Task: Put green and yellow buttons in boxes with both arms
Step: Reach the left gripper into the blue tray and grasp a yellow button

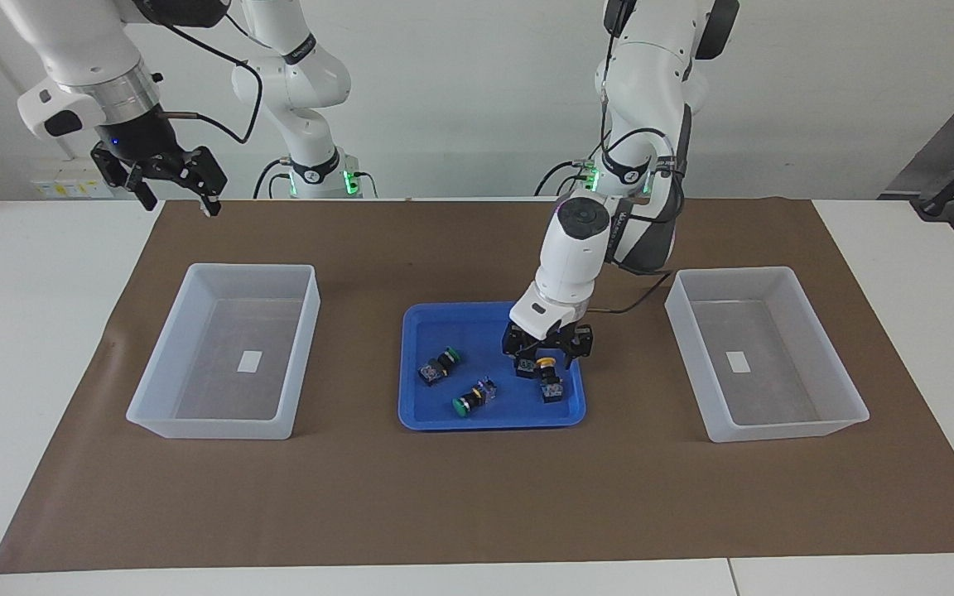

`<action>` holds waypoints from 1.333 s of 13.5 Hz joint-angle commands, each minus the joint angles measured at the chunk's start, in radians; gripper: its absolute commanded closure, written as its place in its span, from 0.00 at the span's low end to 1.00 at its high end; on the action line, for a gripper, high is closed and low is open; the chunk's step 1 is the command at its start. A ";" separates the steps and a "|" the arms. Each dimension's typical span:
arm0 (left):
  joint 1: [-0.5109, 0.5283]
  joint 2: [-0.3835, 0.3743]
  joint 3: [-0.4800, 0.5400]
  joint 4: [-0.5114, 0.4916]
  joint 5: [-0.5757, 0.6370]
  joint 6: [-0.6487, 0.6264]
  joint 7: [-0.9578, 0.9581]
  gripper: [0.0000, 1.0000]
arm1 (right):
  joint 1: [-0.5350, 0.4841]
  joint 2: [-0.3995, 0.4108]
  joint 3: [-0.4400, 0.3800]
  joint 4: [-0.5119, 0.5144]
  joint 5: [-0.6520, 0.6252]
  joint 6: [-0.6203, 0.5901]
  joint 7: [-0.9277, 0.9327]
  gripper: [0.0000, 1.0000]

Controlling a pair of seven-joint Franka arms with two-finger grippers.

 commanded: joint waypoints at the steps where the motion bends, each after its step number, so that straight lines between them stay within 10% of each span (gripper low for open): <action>1: -0.009 -0.007 0.011 -0.039 0.035 0.052 -0.007 0.00 | -0.001 -0.018 0.005 -0.016 -0.009 -0.011 0.010 0.00; 13: 0.003 0.018 0.009 -0.105 0.034 0.210 -0.021 0.02 | -0.001 -0.018 0.005 -0.016 -0.009 -0.011 0.011 0.00; 18: 0.000 0.018 0.008 -0.108 0.034 0.214 -0.052 0.42 | -0.001 -0.018 0.005 -0.016 -0.009 -0.012 0.011 0.00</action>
